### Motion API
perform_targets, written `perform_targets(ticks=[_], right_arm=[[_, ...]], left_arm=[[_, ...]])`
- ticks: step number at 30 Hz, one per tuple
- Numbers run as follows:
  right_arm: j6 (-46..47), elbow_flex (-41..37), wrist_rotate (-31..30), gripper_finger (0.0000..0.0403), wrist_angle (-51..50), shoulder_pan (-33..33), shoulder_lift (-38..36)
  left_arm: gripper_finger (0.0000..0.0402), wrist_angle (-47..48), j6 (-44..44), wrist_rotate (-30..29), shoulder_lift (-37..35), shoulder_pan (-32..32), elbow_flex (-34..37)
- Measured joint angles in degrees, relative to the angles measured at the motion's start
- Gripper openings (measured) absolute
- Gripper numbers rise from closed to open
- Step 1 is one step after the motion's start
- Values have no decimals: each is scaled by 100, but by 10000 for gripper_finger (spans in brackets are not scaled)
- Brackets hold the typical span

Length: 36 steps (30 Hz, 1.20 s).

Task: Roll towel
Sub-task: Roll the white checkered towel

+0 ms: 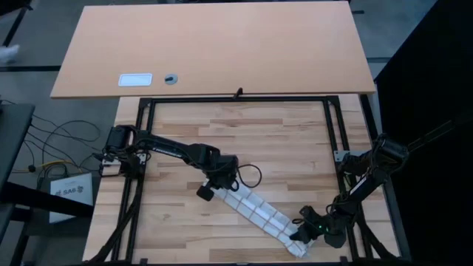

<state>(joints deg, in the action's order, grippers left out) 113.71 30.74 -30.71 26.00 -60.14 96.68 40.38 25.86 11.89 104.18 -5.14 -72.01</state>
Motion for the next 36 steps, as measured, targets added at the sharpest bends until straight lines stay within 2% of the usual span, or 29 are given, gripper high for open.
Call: perform_targets(ticks=[8,18,21,27,31,36], right_arm=[[-29,0,2,0,25,-64,0],[-210,0,-1,0,129,-61,2],[-258,0,1,0,216,-61,2],[-273,0,8,0,247,-63,2],[-273,0,8,0,251,-63,2],[-276,0,25,0,243,-68,2]], left_arm=[[0,-427,110,-296,0,120,0],[3,-488,124,-560,0,152,0],[25,-588,32,-652,0,222,0],[93,-642,-227,-718,0,487,-1],[134,-20,-735,-763,-119,537,-237],[151,-145,-923,-676,-720,86,-313]])
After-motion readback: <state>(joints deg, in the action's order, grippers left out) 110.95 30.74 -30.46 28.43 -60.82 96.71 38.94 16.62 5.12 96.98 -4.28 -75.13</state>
